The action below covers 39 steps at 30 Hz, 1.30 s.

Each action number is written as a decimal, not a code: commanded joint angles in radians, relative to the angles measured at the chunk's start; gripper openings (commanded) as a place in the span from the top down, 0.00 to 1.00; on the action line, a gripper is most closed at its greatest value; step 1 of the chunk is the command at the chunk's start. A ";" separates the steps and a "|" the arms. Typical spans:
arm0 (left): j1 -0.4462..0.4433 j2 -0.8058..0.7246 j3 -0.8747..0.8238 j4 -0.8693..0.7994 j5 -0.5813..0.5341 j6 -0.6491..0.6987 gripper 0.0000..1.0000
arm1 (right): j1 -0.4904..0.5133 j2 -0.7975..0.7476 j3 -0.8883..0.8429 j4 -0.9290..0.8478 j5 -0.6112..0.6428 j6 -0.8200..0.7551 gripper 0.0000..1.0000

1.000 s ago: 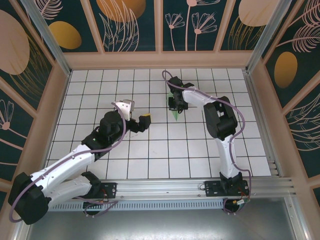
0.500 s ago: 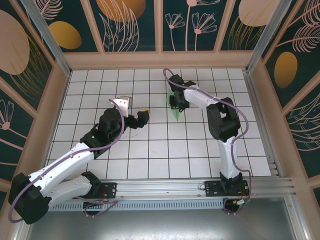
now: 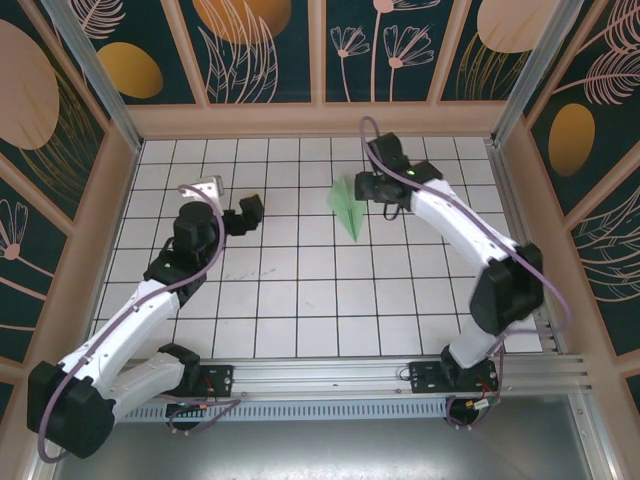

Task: Fold a paper plane with a square sheet of paper (fold left side to right side)
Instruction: Move the paper plane to the top-center of the table, then reset both arms

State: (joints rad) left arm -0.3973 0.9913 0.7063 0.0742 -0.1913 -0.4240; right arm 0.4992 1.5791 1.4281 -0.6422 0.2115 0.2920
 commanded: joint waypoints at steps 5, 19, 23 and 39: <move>0.116 -0.059 -0.129 0.145 -0.295 0.024 0.01 | -0.238 -0.361 -0.485 0.419 0.032 -0.100 0.12; 0.150 0.109 -0.489 0.752 -0.507 0.340 0.02 | -0.547 -0.402 -1.170 1.412 -0.061 -0.182 0.01; 0.179 0.222 -0.534 0.946 -0.420 0.397 0.01 | -0.552 -0.284 -1.215 1.669 -0.094 -0.235 0.01; 0.319 0.489 -0.558 1.335 -0.063 0.390 0.02 | -0.563 -0.040 -1.201 1.897 -0.275 -0.257 0.01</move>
State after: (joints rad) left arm -0.1059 1.4593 0.1619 1.2827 -0.3325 -0.0113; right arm -0.0601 1.5372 0.2115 1.1999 -0.0299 0.0502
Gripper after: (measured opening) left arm 0.987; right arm 0.990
